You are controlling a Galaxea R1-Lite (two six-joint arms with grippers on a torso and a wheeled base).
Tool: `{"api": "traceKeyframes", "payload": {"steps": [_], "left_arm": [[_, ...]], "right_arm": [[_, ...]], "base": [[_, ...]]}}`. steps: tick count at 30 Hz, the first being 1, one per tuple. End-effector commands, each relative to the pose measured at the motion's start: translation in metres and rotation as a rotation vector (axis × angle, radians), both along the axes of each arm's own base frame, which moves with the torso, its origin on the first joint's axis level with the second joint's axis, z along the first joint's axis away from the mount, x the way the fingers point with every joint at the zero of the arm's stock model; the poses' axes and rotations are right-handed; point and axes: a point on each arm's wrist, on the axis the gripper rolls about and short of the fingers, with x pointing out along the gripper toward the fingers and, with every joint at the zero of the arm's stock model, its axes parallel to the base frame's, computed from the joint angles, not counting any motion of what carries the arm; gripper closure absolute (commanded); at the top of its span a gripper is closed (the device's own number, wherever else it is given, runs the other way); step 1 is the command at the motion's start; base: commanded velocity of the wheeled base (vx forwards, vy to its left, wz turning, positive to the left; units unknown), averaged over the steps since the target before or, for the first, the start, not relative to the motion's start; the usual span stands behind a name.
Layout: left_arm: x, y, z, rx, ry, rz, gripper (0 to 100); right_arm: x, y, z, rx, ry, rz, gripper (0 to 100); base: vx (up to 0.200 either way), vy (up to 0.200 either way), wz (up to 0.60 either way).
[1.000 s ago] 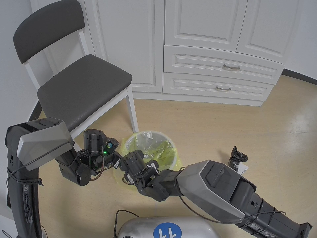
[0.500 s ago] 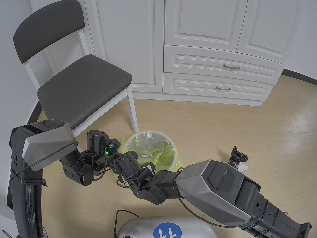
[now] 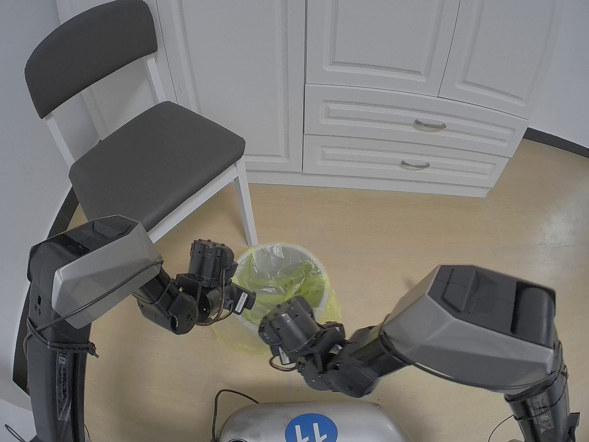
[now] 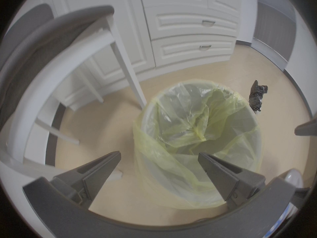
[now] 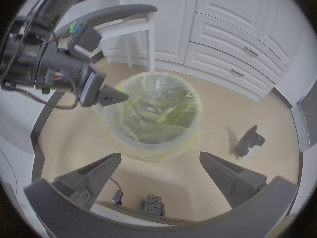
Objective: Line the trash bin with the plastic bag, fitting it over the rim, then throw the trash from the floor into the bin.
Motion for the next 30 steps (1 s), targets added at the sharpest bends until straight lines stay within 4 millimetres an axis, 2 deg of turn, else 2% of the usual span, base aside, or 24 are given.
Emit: {"api": "traceKeyframes", "payload": {"steps": [1,6,11,15,20,26,30], "left_arm": [[0.018,-0.038,0.037,-0.147,0.139,0.208,0],[0.028,-0.035,0.046,-0.172,0.196,0.276,0],[0.034,-0.031,0.045,-0.177,0.202,0.300,0],[0.043,-0.028,0.036,-0.158,0.187,0.335,0],[0.047,-0.029,0.011,-0.096,0.196,0.377,0],[0.048,-0.025,0.010,-0.069,0.188,0.397,0],[0.046,-0.011,0.008,-0.018,0.218,0.398,0]], "right_arm": [[-0.022,-0.082,0.029,0.166,-0.088,-0.154,0],[-0.016,-0.094,0.018,0.222,-0.125,-0.179,0],[-0.011,-0.099,0.011,0.240,-0.143,-0.198,0],[-0.011,-0.099,0.008,0.240,-0.140,-0.194,0],[-0.011,-0.099,0.008,0.242,-0.139,-0.193,0],[-0.010,-0.100,0.008,0.243,-0.141,-0.198,0],[-0.010,-0.101,0.007,0.238,-0.137,-0.198,0]], "base": [[0.000,0.000,0.00],[0.000,0.000,0.00],[0.000,0.000,0.00],[0.000,0.000,0.00],[0.000,0.000,0.00],[0.000,0.000,0.00],[0.000,0.000,0.00]]}}
